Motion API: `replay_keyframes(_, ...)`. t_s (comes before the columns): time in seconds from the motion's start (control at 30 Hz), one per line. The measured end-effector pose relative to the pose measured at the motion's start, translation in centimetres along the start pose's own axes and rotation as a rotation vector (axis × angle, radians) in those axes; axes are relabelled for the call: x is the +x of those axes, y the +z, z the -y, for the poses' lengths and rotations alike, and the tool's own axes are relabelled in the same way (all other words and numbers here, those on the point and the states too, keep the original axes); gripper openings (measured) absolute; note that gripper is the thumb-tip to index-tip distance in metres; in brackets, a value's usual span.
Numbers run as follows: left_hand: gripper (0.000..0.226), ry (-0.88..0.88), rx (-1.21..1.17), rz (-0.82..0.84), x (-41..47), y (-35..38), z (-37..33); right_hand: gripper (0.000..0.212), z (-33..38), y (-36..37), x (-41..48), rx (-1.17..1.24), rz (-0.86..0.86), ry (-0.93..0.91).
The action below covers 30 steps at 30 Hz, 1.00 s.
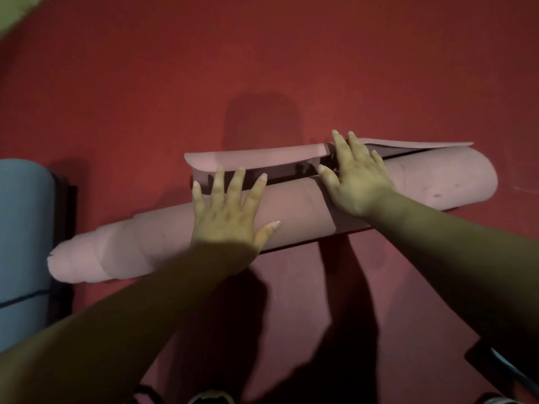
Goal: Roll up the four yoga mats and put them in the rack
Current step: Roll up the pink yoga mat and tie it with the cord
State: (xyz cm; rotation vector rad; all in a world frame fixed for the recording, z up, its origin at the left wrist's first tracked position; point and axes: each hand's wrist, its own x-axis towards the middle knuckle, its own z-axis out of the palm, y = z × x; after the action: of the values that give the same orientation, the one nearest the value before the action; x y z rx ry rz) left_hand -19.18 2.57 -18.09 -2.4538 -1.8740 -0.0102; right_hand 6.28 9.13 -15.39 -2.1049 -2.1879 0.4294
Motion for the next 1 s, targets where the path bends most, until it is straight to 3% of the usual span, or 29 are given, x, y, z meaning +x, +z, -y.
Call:
replay_keyframes(0.4,0.086,-0.006,-0.041,0.026,2.1,-0.9,0.9,0.076,-0.3,-0.8,0.7,0.232,-0.047,0.006)
replay_keyframes(0.57,0.093,-0.025,0.045,0.008,2.3,-0.9,0.7,0.078,-0.6,-1.4,-0.4,0.306,-0.05,-0.015)
replay_keyframes(1.0,0.105,0.063,0.09,-0.055,2.6,-0.9,1.0,0.081,-2.0,-0.3,-4.6,0.392,-0.223,0.062)
